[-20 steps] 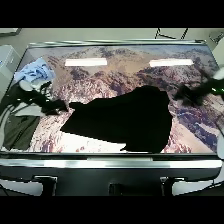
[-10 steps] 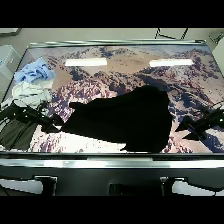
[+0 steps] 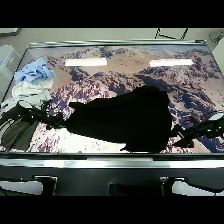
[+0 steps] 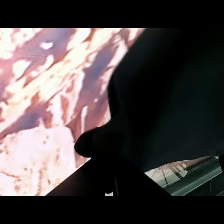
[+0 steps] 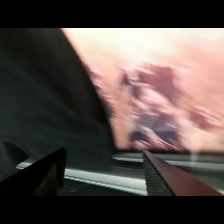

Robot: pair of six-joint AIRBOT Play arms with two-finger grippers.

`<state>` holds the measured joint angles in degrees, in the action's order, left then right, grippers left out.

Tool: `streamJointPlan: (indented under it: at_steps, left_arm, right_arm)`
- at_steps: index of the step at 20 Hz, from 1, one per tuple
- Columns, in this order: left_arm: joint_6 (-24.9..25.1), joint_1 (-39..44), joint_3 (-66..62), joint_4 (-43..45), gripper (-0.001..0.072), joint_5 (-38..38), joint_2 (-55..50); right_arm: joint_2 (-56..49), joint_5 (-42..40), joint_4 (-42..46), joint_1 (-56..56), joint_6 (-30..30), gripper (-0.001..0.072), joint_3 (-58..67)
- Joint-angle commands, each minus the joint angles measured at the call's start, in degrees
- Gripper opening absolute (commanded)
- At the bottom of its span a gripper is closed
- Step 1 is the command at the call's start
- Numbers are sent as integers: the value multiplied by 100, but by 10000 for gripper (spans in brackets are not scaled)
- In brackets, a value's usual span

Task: Fold the clothes and pants, and hang the long-sleeved shirts on hangers.

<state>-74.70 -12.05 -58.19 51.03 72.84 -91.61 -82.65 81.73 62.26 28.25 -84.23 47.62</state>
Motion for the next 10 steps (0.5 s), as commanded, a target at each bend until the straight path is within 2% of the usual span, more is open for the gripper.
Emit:
streamJointPlan:
  at_steps: [1,2,4,7,10]
  left_arm:
    - [13,35,4,-33,26,-35,350]
    - [9,35,4,-33,25,-31,483]
    - [-26,35,-33,-31,25,-33,776]
    - [-26,35,-590,-28,24,-142,1502]
    - [-28,35,-2070,-31,24,-621,2588]
  right_arm:
    - [0,-721,-278,-734,39,498,-310]
    - [-2,-850,-282,-999,-181,415,-310]
    - [17,-765,-380,-1360,-251,41,-162]
    - [468,-286,-280,-1421,111,37,946]
    - [1342,-603,17,-1311,116,37,3235]
